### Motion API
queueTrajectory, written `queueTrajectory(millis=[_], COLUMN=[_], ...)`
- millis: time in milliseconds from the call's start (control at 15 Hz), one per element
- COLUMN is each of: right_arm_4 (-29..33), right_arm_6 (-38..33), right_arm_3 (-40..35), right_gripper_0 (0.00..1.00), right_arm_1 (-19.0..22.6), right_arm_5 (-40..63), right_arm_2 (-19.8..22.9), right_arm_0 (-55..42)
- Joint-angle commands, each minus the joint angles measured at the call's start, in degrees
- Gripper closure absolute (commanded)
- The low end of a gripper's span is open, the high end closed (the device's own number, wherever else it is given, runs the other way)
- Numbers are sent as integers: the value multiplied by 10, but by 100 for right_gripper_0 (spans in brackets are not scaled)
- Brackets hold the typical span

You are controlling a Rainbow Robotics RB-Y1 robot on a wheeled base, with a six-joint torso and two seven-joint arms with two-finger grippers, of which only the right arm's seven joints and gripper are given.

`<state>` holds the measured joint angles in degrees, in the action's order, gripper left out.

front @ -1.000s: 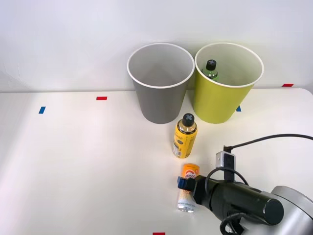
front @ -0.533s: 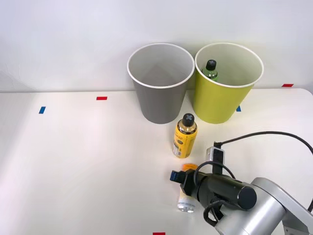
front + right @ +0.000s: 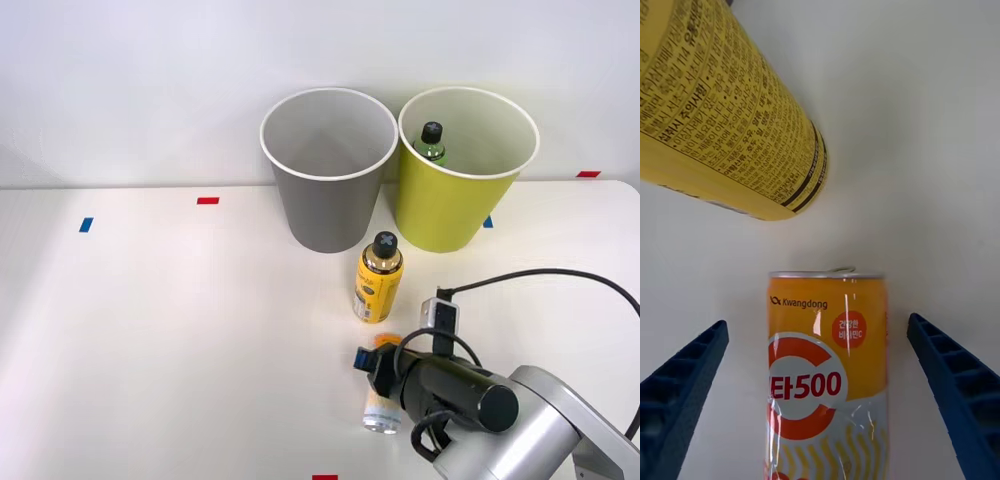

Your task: Put cans in the gray bin, plastic bottles in the light green bin

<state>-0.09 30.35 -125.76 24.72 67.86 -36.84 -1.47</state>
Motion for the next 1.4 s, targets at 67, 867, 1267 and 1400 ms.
queueTrajectory(millis=[67,867,1267,1400], right_arm_4=[8,79,55,6], right_arm_6=[8,150,171,176], right_arm_3=[0,-63,-242,-242], right_gripper_0=[90,100,100,100], right_arm_1=[1,-13,14,22], right_arm_5=[0,-91,-133,-148], right_arm_2=[0,33,94,126], right_arm_0=[-6,-125,-231,-244])
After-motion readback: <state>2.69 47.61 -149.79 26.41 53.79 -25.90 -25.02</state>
